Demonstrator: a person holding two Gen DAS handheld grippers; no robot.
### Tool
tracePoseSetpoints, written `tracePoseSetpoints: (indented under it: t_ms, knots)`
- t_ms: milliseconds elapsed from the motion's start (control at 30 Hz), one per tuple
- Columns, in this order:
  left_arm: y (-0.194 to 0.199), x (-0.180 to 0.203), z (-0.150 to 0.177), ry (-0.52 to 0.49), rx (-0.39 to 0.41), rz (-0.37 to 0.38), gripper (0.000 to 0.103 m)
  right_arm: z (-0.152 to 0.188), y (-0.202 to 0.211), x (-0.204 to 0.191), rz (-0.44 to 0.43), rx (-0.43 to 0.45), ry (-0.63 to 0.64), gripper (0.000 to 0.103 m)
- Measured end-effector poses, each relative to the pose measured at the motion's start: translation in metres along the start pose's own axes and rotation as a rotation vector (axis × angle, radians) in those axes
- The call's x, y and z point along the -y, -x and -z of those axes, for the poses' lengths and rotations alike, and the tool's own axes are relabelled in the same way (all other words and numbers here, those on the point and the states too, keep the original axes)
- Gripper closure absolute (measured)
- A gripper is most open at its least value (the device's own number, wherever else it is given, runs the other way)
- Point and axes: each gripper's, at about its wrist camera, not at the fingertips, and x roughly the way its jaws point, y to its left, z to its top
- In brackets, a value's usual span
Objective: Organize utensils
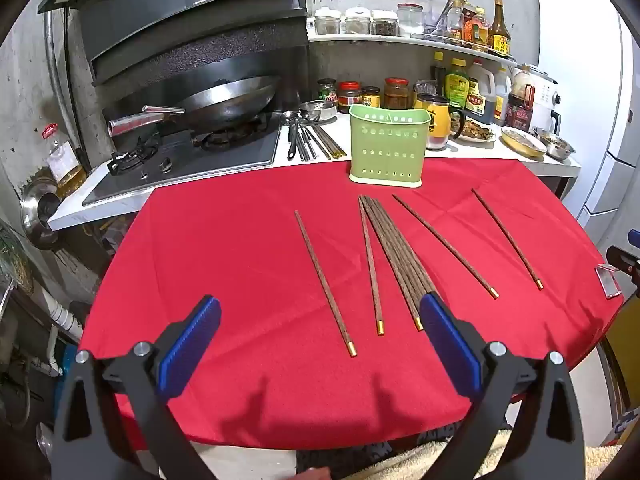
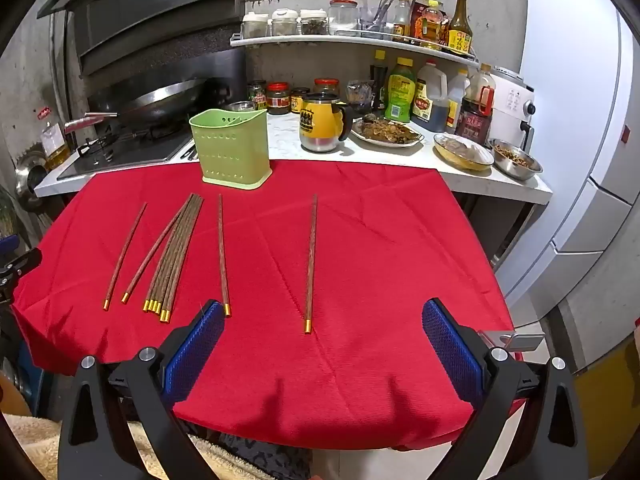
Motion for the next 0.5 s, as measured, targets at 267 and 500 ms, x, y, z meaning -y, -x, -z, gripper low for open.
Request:
tracePoseSetpoints:
  t_ms: [267,500]
  knots:
    - [-0.0003,0.0001,0.0001,-0.002,0.001,-0.003,0.006,0.0003,-0.0007,-0.0001,-0.004,0.005,-0.003,0.006]
    - [-0.0007,0.0004,-0.0001,-0.002,0.002,-0.001,0.006,0.0006,-0.0006,0.0006,-0.006,0.005,-0.006,0.006]
